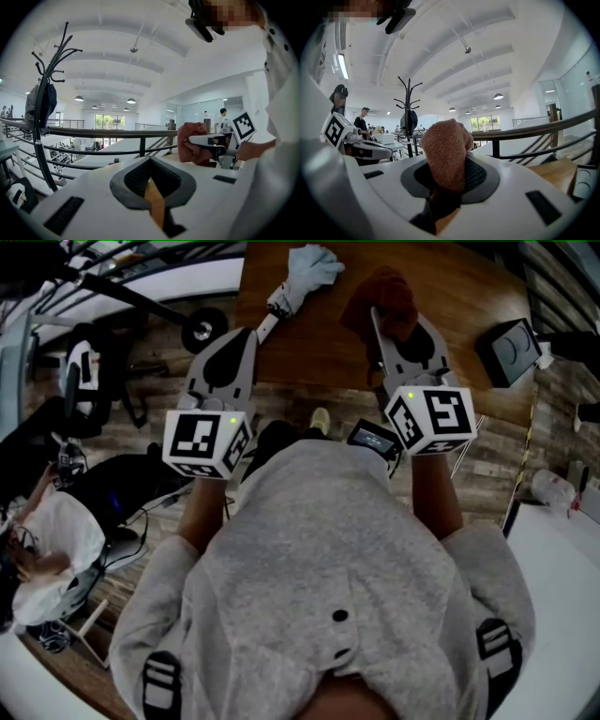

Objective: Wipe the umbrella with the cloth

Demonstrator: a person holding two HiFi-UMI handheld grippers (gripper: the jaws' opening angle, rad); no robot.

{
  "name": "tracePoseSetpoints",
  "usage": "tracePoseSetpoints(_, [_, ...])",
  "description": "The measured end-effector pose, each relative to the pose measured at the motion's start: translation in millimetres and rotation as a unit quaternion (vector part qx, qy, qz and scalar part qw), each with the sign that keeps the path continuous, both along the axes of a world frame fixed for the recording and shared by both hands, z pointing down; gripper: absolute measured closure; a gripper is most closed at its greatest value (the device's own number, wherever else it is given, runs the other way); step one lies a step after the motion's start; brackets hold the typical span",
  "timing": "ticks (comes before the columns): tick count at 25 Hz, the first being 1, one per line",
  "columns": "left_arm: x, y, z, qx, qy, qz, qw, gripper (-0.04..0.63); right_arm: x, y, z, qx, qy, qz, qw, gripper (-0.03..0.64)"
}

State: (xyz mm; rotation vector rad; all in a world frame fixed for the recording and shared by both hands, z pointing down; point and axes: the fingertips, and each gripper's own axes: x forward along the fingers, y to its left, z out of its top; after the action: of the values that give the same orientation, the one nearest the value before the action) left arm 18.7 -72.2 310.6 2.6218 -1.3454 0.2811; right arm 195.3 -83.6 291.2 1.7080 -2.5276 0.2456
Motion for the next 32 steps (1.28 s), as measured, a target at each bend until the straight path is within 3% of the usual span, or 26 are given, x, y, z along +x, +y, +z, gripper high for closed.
tracePoseSetpoints(11, [-18,-39,34,-0.034,-0.003,0.005,0.9994,0.583,-16,-34,14,-0.024,0.033,0.009,0.999,0.508])
tracePoseSetpoints(21, [-34,-89,93,-0.097,-0.022,0.031,0.9945,0.581,-45,-96,36,-0.047,0.055,0.009,0.997,0.508])
tracePoseSetpoints(32, [-42,-118,186,-0.186,-0.057,0.062,0.9788,0.581,-64,-157,91,-0.091,0.118,-0.007,0.989,0.506])
